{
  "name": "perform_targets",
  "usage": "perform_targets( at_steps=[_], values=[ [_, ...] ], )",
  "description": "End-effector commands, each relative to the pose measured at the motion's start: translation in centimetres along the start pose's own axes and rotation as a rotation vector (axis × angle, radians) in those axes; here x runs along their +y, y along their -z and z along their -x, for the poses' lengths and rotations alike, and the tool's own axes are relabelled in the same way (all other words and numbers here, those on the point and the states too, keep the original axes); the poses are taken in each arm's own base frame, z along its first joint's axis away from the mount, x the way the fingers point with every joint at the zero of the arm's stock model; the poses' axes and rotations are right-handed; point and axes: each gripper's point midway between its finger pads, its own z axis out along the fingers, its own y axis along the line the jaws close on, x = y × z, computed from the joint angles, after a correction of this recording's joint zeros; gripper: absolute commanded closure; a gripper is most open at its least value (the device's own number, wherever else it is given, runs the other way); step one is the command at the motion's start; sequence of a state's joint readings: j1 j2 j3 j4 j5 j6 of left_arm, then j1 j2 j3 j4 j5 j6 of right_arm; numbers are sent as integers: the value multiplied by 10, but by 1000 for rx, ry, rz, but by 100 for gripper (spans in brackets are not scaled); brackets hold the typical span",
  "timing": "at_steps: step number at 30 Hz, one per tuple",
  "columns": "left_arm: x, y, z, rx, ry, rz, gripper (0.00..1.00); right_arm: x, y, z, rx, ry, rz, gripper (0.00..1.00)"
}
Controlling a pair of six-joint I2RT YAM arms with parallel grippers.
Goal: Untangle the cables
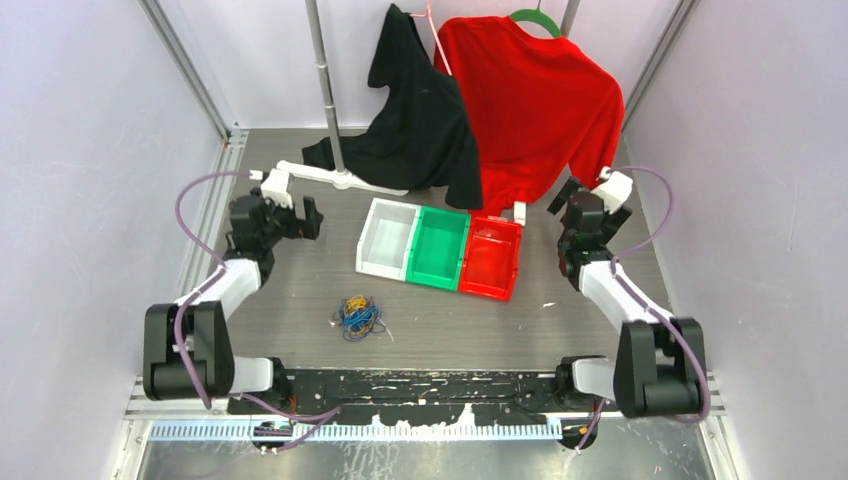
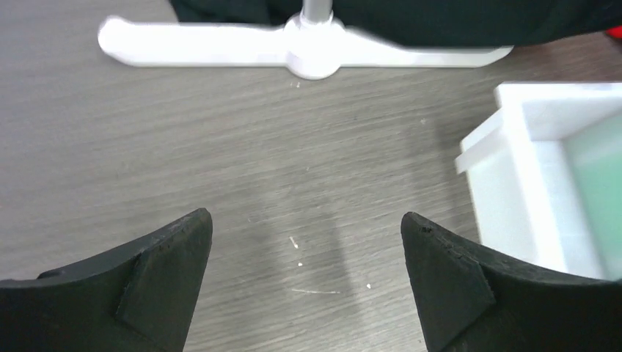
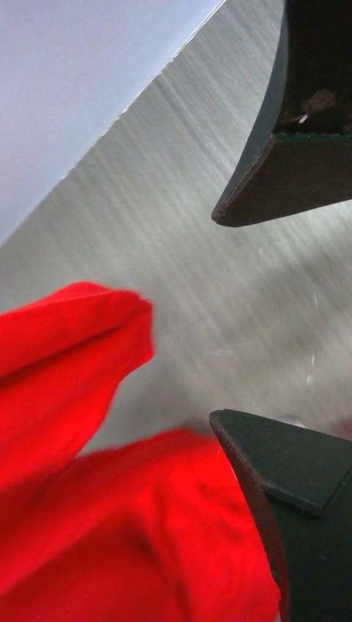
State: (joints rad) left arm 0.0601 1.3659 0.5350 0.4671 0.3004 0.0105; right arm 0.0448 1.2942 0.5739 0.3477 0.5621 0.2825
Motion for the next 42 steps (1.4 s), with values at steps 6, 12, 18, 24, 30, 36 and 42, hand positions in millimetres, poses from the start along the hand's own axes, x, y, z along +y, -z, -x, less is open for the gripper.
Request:
perform_targets(
  at_steps=[6, 12, 18, 24, 30, 36, 42],
  values=[
    [-66, 73, 25, 270, -60, -374, 0, 11, 57, 60, 56, -459, 61, 0],
    [-105, 126, 2, 388, -135, -618, 1, 75, 118, 54, 127, -302, 359, 0],
    [-121, 153, -30, 518, -264, -754, 7, 144, 194, 21, 175, -68, 609, 10],
    [-138, 155, -47, 578, -368, -846, 12, 186, 267, -24, 254, 93, 823, 17],
    [-145, 147, -66, 664, -417, -937, 34, 206, 319, -75, 339, 209, 950, 36],
    [-143, 143, -78, 695, -444, -991, 47, 216, 350, -104, 396, 243, 1023, 38],
    [-150, 132, -76, 628, -450, -995, 68, 232, 366, -117, 455, 244, 1082, 45]
  ],
)
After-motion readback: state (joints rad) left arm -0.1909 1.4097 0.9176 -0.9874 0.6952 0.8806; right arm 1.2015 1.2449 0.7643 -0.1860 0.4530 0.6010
